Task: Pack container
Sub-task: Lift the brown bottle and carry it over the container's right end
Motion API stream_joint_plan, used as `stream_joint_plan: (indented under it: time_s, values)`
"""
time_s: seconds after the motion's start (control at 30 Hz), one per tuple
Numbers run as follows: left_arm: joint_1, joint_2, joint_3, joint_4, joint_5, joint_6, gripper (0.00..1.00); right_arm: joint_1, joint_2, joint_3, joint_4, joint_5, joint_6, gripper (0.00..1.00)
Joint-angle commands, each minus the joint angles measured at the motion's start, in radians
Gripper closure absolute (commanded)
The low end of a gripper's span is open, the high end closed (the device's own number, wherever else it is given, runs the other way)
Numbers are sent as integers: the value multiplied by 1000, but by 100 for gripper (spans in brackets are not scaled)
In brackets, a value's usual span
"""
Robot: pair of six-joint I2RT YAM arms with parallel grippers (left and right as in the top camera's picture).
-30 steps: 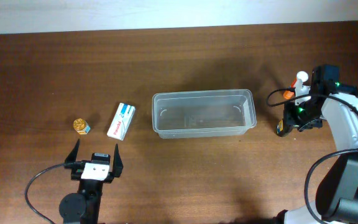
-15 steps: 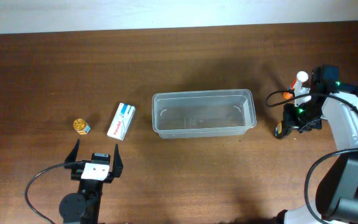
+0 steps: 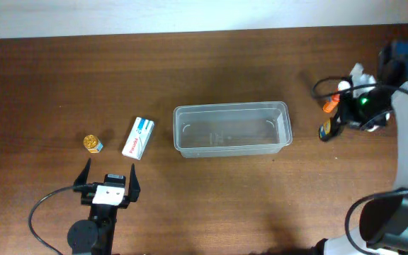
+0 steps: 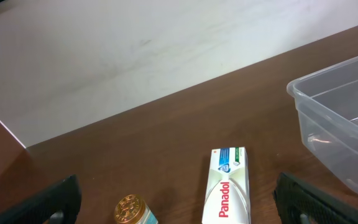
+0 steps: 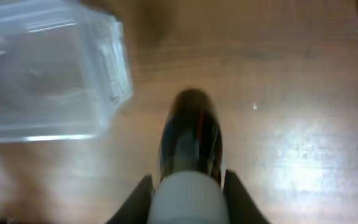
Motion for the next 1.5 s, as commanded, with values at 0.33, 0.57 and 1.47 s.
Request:
stream_joint_plan:
  time_s: [0.33,0.57,1.47]
  values:
    - [4,-10,-2,-5,11,11,1,296,-14,153,21,-78,53,84]
    - [4,-10,-2,-5,11,11,1,415,42,150,72,17,107,83]
    - [4,-10,-2,-5,11,11,1,444,276,120,152,129,159,82]
